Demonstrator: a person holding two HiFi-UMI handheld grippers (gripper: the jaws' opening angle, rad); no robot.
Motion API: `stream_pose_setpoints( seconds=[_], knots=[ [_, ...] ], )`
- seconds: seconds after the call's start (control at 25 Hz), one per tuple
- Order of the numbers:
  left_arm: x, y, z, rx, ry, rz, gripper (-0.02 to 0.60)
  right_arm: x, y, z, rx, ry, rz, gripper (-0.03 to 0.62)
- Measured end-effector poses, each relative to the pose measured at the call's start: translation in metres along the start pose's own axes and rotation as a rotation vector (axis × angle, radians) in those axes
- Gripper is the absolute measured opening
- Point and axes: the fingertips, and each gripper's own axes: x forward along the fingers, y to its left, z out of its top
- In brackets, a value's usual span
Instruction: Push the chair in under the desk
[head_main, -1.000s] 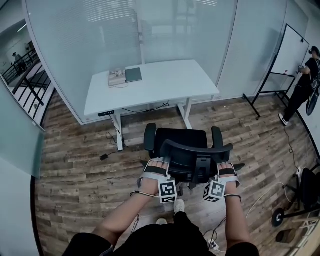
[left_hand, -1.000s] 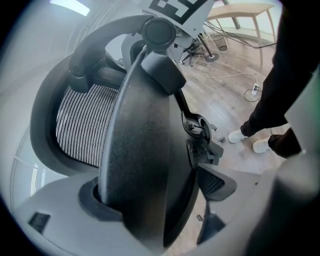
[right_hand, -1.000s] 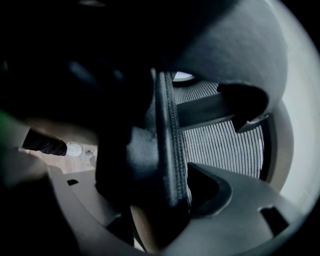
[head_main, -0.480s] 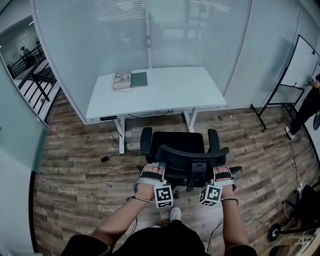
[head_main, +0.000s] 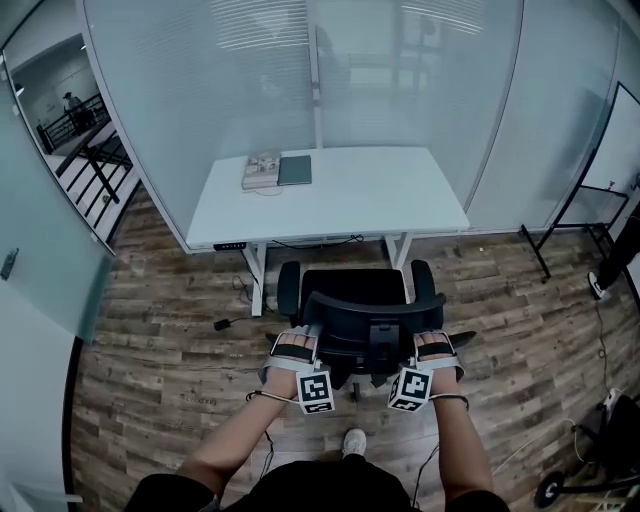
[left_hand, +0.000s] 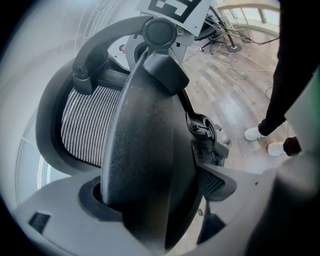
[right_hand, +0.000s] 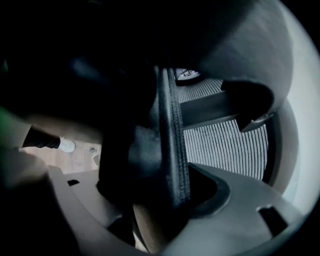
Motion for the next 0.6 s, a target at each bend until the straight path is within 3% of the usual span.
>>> stream_pose_setpoints(
  seconds=[0.28, 0.6],
  knots=[
    [0.027, 0.02, -0.028, -0.022, 0.034, -0.007, 0.476, 0.04, -0.022, 0.02, -0.022, -0.033, 0.007, 0.295],
    [0.055, 0.043, -0.057, -0.051, 0.067, 0.002, 0.472, 0.077, -0.038, 0.034, -0.132, -0.049, 0.01, 0.293]
  ],
)
